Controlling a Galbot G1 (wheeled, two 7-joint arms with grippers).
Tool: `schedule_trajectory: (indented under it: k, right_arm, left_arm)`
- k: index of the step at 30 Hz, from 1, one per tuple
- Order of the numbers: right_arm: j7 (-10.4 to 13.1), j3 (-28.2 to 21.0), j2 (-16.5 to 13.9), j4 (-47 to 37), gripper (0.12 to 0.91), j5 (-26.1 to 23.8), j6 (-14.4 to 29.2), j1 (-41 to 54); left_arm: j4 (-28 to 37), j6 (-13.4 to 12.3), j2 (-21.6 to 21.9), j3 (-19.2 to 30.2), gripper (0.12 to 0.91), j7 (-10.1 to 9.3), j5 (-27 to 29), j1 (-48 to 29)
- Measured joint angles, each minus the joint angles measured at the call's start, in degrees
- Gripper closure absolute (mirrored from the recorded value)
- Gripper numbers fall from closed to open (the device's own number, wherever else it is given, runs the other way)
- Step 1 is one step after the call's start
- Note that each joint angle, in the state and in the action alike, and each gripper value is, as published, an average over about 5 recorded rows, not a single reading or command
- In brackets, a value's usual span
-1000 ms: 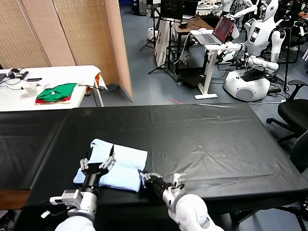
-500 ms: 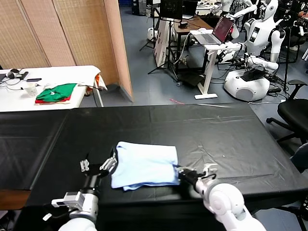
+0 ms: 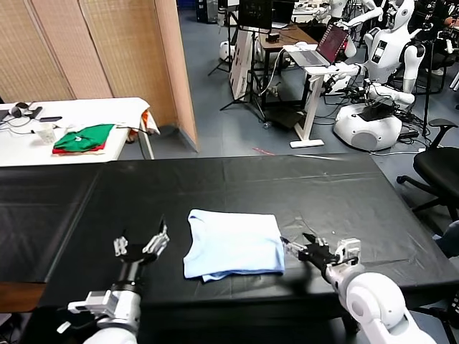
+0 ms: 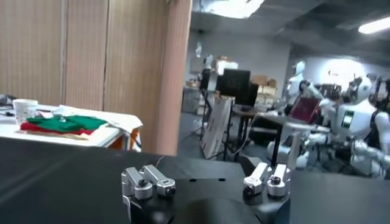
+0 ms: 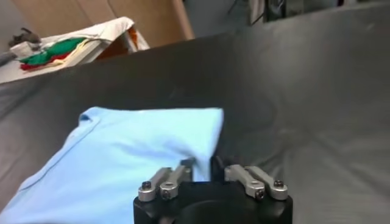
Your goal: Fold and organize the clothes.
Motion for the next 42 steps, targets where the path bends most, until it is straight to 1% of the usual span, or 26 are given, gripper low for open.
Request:
schedule_trajectory:
  k: [1,3,5,6,8,10,13,15,17,19,21,24,28,31,34,42]
  right_arm:
    - [-0.51,0.37,-0.15,0.55,0.211,-1.13,0.0,-0.48]
    - [-1.28,0.8,-0.18,1.56,0.147,-4.01,0.1,-1.67]
    - [-1.62,0.83,0.1,2.45,0.127,-7.78,1.81,-3.45]
    - [-1.6,0.73,0.33,2.78,0.122,-9.99,3.83,-4.66]
    - [-1.45,0.33,0.93,3.23,0.12,-14.55,10.04,-7.71]
    - [-0.91,-0.07,1.66,3.37,0.119,-19.18,18.09,-11.36]
    - [0.93,-0.34,2.81,3.04,0.118,-25.65,30.22,-16.85]
    - [2.44,-0.34,3.43,2.63,0.118,-29.42,37.08,-19.94]
    - [3.89,-0.24,3.87,2.43,0.118,-32.35,42.28,-22.56]
    - [5.29,-0.05,4.17,2.7,0.118,-34.25,45.44,-25.03]
    - [6.76,0.15,4.46,3.42,0.118,-35.39,47.04,-27.66]
    - [8.95,0.36,4.95,5.14,0.118,-36.62,47.86,-31.64]
    - [11.31,0.57,5.7,8.07,0.118,-37.26,47.11,-36.62]
    - [12.56,0.92,6.19,10.2,0.118,-37.13,46.02,-39.54]
    - [13.21,1.08,6.47,11.65,0.118,-36.98,45.28,-41.32]
    - [13.28,1.09,6.56,12.88,0.118,-37.02,45.32,-42.86]
  left_arm:
    - [-0.05,-0.29,0.39,-0.29,0.123,-0.03,-0.5,0.29]
    - [-0.43,0.25,1.18,-0.89,0.123,-0.57,-1.68,1.08]
    - [-1.25,1.41,1.99,-1.46,0.123,-1.9,-2.49,2.32]
    - [-1.8,1.94,2.47,-1.74,0.123,-2.66,-2.65,3.15]
    - [-3.06,2.63,3.53,-2.21,0.123,-3.93,-2.6,5.25]
    - [-4.34,2.91,4.63,-2.53,0.123,-4.76,-2.63,7.74]
    - [-5.8,2.53,5.95,-2.68,0.123,-5.65,-2.91,11.39]
    - [-6.41,2.38,6.66,-2.8,0.123,-6.21,-3.22,13.33]
    - [-6.89,2.45,7.31,-3.06,0.123,-6.81,-3.64,14.85]
    - [-7.26,2.62,7.93,-3.47,0.123,-7.28,-4.02,16.07]
    - [-7.47,2.86,8.49,-3.91,0.123,-7.64,-4.41,17.12]
    - [-7.58,3.54,9.22,-4.26,0.123,-8.06,-5.06,18.3]
    - [-7.66,5.25,10.01,-4.1,0.123,-8.23,-5.57,19.0]
    - [-7.65,6.21,10.46,-3.73,0.123,-8.17,-5.66,19.0]
    - [-7.63,6.83,10.79,-3.46,0.123,-8.13,-5.92,18.86]
    - [-7.6,7.34,10.95,-3.2,0.123,-8.01,-6.14,18.65]
